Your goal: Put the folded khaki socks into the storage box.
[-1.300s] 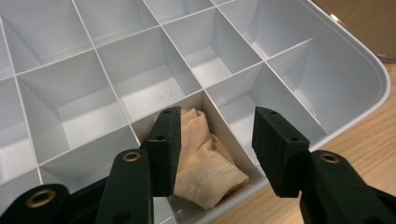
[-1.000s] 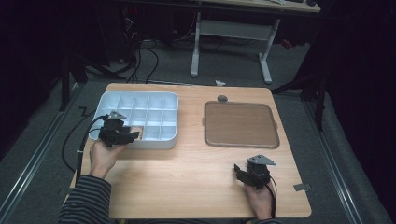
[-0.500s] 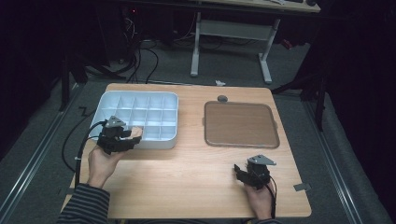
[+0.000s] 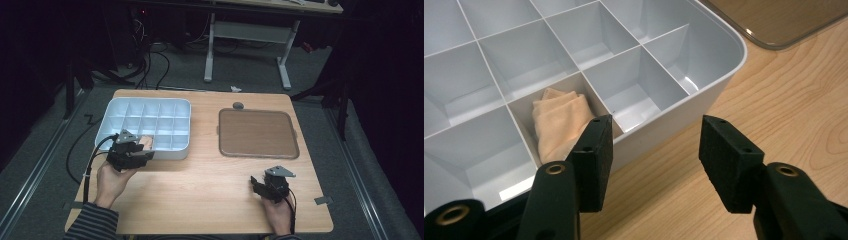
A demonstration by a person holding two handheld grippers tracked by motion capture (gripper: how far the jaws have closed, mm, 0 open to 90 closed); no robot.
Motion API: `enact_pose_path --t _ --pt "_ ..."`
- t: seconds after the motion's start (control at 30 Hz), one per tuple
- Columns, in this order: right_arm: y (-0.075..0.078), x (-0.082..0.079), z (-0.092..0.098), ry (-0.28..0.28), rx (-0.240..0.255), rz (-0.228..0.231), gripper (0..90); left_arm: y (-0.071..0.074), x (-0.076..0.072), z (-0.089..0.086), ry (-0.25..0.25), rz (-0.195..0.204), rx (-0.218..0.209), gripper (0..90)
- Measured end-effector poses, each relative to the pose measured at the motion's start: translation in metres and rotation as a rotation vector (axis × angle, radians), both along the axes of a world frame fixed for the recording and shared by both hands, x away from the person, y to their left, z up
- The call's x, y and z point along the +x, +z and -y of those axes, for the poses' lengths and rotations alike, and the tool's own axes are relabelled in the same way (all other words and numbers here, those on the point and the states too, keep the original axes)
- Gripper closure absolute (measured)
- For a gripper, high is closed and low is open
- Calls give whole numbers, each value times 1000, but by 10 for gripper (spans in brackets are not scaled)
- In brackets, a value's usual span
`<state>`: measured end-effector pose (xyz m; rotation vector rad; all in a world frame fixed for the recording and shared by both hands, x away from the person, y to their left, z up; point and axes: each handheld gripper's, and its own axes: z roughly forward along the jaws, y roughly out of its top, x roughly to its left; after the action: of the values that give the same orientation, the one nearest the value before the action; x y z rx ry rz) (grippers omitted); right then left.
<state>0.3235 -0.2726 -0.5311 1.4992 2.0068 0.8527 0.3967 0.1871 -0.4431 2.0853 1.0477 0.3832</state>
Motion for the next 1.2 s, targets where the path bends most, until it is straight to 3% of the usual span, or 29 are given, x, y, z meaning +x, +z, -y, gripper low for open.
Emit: enact_pose_path --t 0.8,1.2 --pt "0 0 0 0 0 1 382 -9 -21 12 -42 4 -58 470" --pt "0 0 0 0 -1 1 382 -16 -26 18 -64 -13 -73 469"
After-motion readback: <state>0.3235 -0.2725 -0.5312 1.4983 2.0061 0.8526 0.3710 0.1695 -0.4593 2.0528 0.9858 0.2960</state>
